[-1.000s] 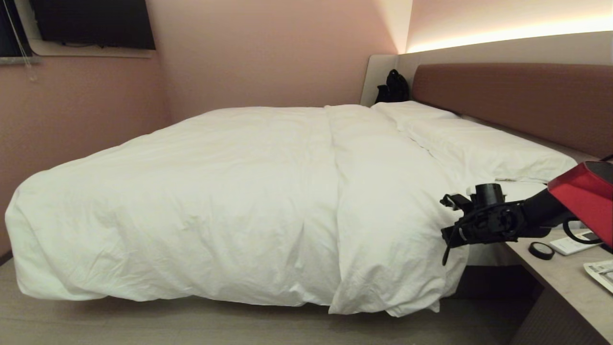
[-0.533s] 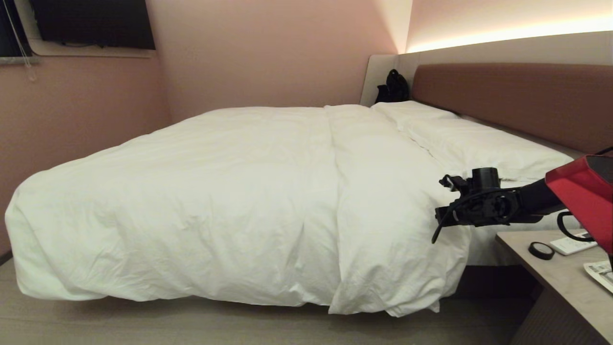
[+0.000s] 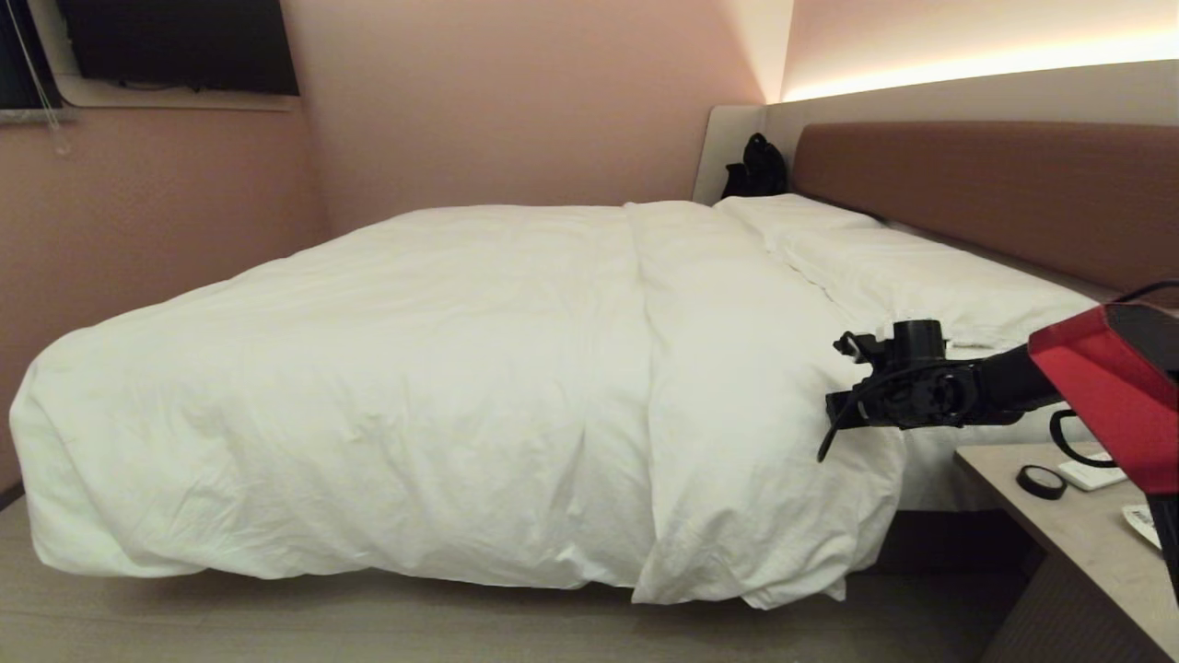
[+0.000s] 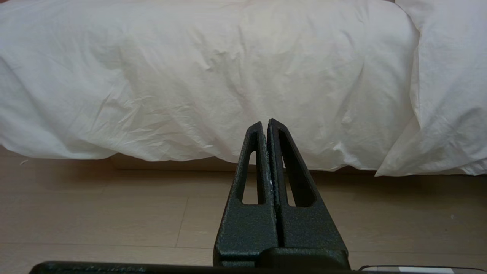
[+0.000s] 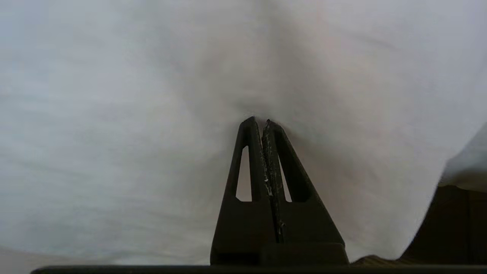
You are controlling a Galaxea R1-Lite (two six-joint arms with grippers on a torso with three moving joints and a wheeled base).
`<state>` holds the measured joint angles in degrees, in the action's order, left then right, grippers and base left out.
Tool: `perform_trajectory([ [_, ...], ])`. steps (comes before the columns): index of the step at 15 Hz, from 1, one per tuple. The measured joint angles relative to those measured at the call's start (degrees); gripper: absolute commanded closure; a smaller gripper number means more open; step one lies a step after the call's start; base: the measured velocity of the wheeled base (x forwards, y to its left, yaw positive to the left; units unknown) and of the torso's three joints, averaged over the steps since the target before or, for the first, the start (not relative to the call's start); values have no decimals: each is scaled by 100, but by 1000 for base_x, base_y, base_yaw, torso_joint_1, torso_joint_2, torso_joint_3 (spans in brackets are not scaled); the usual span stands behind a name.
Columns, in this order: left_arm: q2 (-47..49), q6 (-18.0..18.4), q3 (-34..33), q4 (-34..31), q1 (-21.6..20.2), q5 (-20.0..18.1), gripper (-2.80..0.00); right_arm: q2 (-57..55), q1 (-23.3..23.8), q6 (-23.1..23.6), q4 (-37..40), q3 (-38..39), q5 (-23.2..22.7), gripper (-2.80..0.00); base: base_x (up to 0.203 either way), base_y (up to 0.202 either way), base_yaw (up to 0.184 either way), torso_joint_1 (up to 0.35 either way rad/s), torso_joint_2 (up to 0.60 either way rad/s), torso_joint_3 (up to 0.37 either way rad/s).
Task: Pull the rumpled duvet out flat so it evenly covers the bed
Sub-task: Flatten the corners of the folded blanket
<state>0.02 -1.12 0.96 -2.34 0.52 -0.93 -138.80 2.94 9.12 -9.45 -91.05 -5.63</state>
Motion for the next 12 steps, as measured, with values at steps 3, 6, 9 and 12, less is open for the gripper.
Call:
perform_trajectory([
  [3, 0, 0, 0, -2, 0, -1, 0, -300, 86, 170, 145, -71, 287, 0, 0, 0, 0, 0, 0, 0],
  [6, 0, -2, 0, -3, 0, -4, 0, -443, 113, 324, 228, 223, 451, 0, 0, 0, 0, 0, 0, 0],
  [9, 0, 0, 0, -2, 0, -1, 0, -495, 140, 598, 174, 700, 615, 0, 0, 0, 0, 0, 0, 0],
  [12, 0, 0, 0, -2, 0, -1, 0, -529, 317, 844, 168, 836, 752, 0, 0, 0, 0, 0, 0, 0],
])
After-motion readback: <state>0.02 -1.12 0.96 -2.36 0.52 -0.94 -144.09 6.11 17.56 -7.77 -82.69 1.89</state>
